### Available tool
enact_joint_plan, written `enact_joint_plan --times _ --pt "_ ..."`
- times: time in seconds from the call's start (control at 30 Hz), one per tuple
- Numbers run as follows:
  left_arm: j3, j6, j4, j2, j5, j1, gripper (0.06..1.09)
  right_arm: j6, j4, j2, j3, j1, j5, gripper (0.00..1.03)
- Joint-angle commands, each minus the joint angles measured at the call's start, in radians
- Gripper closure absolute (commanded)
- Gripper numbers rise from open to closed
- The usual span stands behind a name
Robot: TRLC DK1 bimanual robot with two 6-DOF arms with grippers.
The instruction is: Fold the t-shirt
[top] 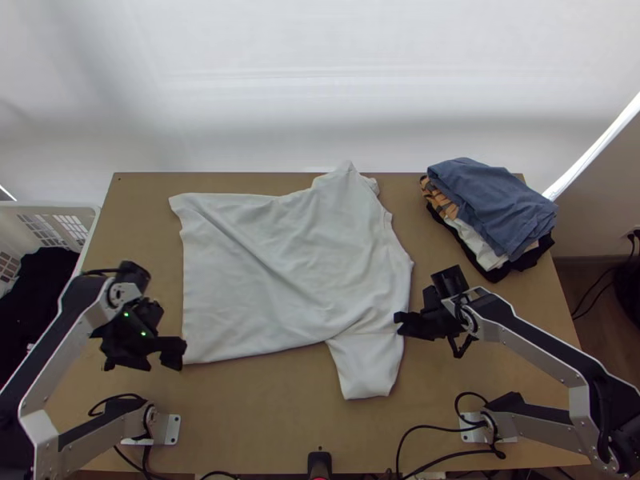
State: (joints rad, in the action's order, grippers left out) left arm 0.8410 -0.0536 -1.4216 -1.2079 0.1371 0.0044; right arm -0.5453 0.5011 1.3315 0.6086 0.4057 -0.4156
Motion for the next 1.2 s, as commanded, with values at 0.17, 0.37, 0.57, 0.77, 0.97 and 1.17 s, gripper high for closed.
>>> enact_joint_plan --times 0.17,0.37,0.57,0.77,0.97,1.17 --pt "-0.029 0.018 0.096 -0.113 0.007 -0.081 0.15 -0.013 -0.01 0.0 0.008 0.007 0.009 1.0" --pt "-0.04 0.038 0.185 -0.208 0.007 -0.099 0.21 -0.015 -0.01 0.0 0.013 0.005 0.009 1.0" --pt "-0.051 0.04 0.208 -0.237 0.007 -0.116 0.24 -0.015 -0.009 -0.003 0.011 0.001 0.009 1.0" --pt "-0.066 0.055 0.24 -0.236 0.007 -0.116 0.45 -0.013 -0.009 0.0 0.011 -0.001 0.009 1.0" --pt "-0.072 0.066 0.288 -0.246 0.007 -0.115 0.56 -0.013 -0.009 0.001 0.014 -0.001 0.009 1.0" --pt "-0.083 0.083 0.322 -0.234 0.01 -0.141 0.99 -0.008 -0.01 0.0 0.019 -0.005 0.009 1.0"
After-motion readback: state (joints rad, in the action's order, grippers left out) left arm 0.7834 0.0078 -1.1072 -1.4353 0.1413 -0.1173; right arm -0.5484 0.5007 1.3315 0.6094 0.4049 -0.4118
